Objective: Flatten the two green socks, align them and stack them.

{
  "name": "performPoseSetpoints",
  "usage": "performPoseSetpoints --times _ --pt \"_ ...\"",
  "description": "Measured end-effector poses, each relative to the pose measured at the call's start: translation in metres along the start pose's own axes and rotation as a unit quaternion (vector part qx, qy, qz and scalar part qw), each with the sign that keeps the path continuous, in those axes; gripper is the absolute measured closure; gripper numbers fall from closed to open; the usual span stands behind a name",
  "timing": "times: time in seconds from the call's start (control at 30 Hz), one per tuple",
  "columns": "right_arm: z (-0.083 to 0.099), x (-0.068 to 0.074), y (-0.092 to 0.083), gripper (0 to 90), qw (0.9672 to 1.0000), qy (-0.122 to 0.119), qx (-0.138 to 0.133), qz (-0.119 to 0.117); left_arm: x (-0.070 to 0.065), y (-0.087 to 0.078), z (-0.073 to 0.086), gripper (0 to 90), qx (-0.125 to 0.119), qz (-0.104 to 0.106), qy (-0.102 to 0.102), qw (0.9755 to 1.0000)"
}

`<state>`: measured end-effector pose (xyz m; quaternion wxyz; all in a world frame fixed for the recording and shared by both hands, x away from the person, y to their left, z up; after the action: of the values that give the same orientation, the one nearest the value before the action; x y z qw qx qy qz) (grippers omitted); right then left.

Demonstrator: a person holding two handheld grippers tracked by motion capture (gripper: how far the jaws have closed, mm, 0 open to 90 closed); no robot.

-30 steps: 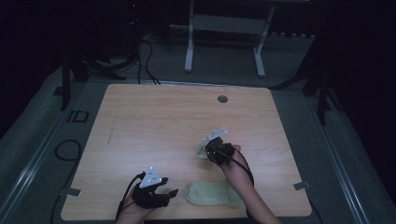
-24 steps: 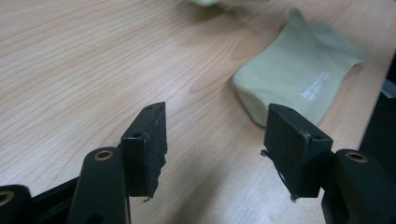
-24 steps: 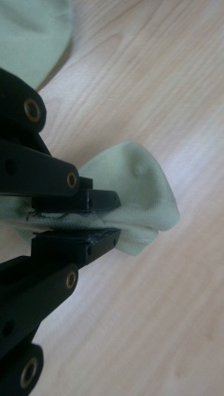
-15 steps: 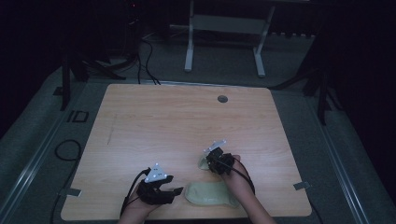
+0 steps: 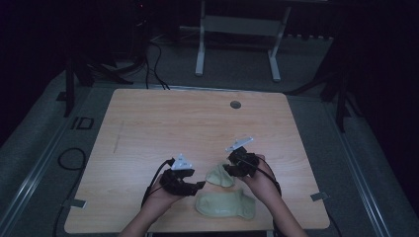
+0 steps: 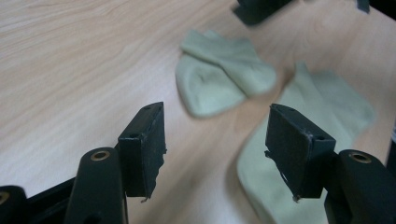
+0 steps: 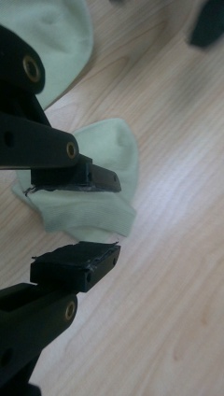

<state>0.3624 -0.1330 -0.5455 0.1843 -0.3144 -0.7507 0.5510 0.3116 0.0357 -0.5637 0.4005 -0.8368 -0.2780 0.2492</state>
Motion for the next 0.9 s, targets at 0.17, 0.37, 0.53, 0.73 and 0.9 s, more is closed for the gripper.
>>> performPoseSetpoints --times 0.17,0.37,0.53,0.73,0.9 --pt "0.008 -0.003 0.016 63.0 0.9997 0.006 0.018 -0.015 0.013 0.025 -0.019 38.0 0.024 -0.017 -0.003 0.9996" --pt "0.019 -0.004 0.035 65.1 0.9984 0.006 0.053 -0.021 0.018 0.052 -0.029 40.5 0.063 -0.027 0.016 0.9976" --pt "0.022 -0.005 0.038 79.6 0.9975 0.005 0.066 -0.024 0.013 0.063 -0.031 46.7 0.072 -0.022 0.026 0.9968" --pt "0.022 -0.004 0.038 81.5 0.9978 0.003 0.065 -0.016 0.008 0.068 -0.033 62.3 0.075 -0.034 0.041 0.9958" --pt "0.020 -0.004 0.033 82.7 0.9985 0.010 0.051 -0.016 0.006 0.067 -0.033 86.4 0.075 -0.040 0.039 0.9956"
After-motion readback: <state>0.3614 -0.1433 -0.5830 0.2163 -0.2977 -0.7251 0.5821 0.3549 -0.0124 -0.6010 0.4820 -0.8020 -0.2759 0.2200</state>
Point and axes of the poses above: each handheld gripper's, and its own axes: y roughly forward along the jaws, z roughly out of its underside, x roughly to its left, the point moved 6 cm from there along y, roughly forward along the jaws, and after that the axes turned 14 degrees about x, right-handed, at the moved point
